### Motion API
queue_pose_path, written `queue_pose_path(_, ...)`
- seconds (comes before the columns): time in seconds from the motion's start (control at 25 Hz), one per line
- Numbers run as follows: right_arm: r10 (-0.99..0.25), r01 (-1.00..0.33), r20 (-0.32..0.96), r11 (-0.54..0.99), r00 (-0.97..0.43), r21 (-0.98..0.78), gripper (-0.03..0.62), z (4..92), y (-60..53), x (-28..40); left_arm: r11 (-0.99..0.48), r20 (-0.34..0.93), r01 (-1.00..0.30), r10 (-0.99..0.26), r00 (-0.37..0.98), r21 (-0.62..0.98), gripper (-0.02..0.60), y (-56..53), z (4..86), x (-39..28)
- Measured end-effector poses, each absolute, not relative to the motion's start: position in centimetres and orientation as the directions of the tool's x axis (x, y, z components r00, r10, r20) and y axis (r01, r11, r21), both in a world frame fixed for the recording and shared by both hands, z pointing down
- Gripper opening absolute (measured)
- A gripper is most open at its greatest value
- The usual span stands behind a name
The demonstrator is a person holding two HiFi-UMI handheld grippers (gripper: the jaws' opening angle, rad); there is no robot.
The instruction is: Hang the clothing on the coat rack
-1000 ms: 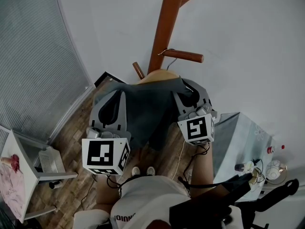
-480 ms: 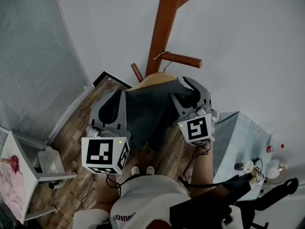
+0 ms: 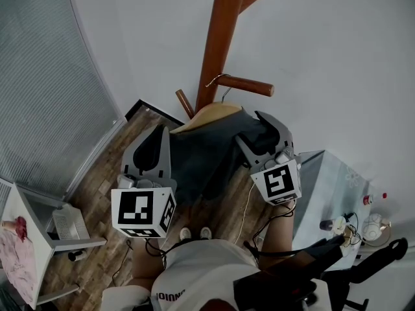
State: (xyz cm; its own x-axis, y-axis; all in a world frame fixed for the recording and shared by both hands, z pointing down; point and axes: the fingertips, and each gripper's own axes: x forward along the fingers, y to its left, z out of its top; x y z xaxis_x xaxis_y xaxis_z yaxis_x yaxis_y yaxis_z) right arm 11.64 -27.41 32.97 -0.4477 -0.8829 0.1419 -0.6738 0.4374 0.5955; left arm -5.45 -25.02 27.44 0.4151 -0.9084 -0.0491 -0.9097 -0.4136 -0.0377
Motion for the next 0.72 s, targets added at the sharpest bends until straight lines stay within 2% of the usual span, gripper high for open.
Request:
queue_pose_path(0.16,-0.874,-0.631,0.14,0.439,-0.466,0.639,0.264,32.3,-26.9,11.9,-0.402,-0.053,-0.915,-0.914,0.403,-0.035,0.023,-25.3,27.3,-5.9)
queue_pose_path(0.4,-0.864,-0.653,0.125,0.456,-0.487,0.605,0.264,31.9,-25.7,12.3,-0.392,-0.06,-0.919,-0.917,0.393,-0.04,0.023,-25.5,27.1,-6.6)
queue_pose_path(0.52,-0.861,-0.623,0.133,0.454,-0.49,0.637,0.265,31.6,-25.4,12.4,-0.393,-0.057,-0.918,-0.917,0.395,-0.045,0.023,-25.6,27.1,-6.5)
queue_pose_path(0.72,-0.871,-0.622,0.168,0.453,-0.462,0.639,0.302,32.2,-25.1,13.6,-0.393,-0.047,-0.919,-0.918,0.394,-0.04,0.023,-26.2,27.5,-6.4)
